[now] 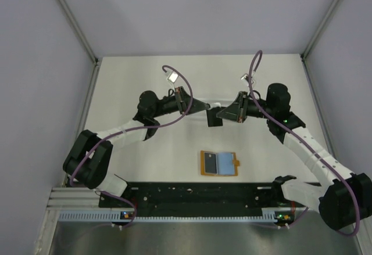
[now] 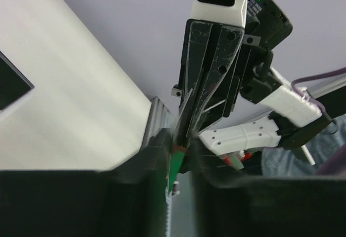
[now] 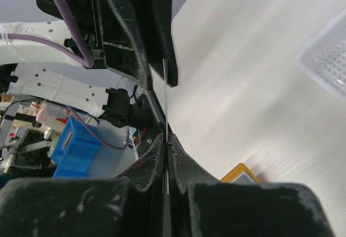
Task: Put the credit cards into the card holder
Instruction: Insert the credit card into the card holder.
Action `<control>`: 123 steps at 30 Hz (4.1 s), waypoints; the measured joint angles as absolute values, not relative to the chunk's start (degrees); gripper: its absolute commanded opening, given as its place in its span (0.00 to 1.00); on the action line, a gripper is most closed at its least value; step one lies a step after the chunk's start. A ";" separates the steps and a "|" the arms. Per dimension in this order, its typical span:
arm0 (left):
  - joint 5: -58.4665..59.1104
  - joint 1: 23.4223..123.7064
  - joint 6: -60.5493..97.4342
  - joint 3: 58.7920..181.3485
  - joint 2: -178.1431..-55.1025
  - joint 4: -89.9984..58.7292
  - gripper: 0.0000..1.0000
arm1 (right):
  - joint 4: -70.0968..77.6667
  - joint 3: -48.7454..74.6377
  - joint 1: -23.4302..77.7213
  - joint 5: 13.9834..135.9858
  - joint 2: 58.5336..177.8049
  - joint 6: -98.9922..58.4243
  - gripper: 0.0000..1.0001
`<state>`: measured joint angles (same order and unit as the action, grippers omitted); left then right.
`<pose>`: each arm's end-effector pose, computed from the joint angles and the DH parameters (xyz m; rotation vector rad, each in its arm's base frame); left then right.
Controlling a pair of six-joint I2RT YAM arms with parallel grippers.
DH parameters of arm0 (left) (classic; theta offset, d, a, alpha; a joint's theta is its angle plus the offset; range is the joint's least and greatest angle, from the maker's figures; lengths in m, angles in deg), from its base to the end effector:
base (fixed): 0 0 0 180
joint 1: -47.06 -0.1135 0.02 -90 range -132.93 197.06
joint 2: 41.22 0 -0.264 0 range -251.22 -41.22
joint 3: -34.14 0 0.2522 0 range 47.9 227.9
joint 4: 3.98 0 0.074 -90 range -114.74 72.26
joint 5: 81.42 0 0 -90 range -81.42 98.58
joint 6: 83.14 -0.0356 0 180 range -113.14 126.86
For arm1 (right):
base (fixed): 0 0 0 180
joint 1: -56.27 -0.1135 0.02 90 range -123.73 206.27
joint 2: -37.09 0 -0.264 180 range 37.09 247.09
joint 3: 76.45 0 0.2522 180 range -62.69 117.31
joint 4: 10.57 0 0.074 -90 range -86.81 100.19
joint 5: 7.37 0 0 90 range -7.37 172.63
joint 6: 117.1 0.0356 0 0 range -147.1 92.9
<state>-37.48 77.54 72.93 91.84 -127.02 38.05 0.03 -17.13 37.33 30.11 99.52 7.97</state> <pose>0.2619 -0.1839 0.2818 0.3184 1.6810 -1.8596 0.2203 0.1055 0.3112 -0.4477 1.9215 1.4648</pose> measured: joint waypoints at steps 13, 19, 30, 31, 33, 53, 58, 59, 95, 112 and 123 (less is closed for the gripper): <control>-31.82 77.81 62.74 91.39 -121.51 22.71 0.92 | 20.64 -14.11 37.33 52.15 93.97 2.73 0.00; -21.50 86.11 51.35 91.17 -114.89 6.88 0.54 | 31.68 -16.38 37.33 60.98 92.81 1.50 0.00; -6.57 103.23 47.37 86.88 -120.52 1.05 0.00 | 37.38 -27.82 35.19 59.66 86.89 4.10 0.00; -5.33 104.08 47.35 86.88 -121.40 1.07 0.00 | 37.49 -28.14 34.36 59.69 86.87 4.50 0.00; -3.32 105.37 47.27 86.90 -122.84 0.92 0.00 | 37.97 -28.51 32.46 60.47 86.87 5.17 0.00; 2.08 110.57 47.20 95.63 -138.32 0.50 0.00 | 43.20 -31.95 29.16 72.36 88.53 9.19 0.00; 2.23 111.62 47.20 96.52 -140.15 0.17 0.00 | 43.61 -31.95 28.50 74.07 90.26 9.74 0.00; 2.26 111.79 47.22 96.61 -140.50 0.13 0.00 | 43.64 -31.95 28.31 74.37 90.52 9.92 0.00; 3.41 113.13 50.39 92.68 -142.49 1.55 0.00 | 40.66 -32.06 27.39 71.34 81.82 10.40 0.00; 3.61 113.13 50.74 92.68 -142.49 1.33 0.00 | 40.97 -34.18 22.91 77.24 90.17 13.39 0.00; 4.83 113.19 51.77 90.16 -140.22 0.72 0.00 | 41.54 -34.09 22.25 79.99 90.54 15.58 0.00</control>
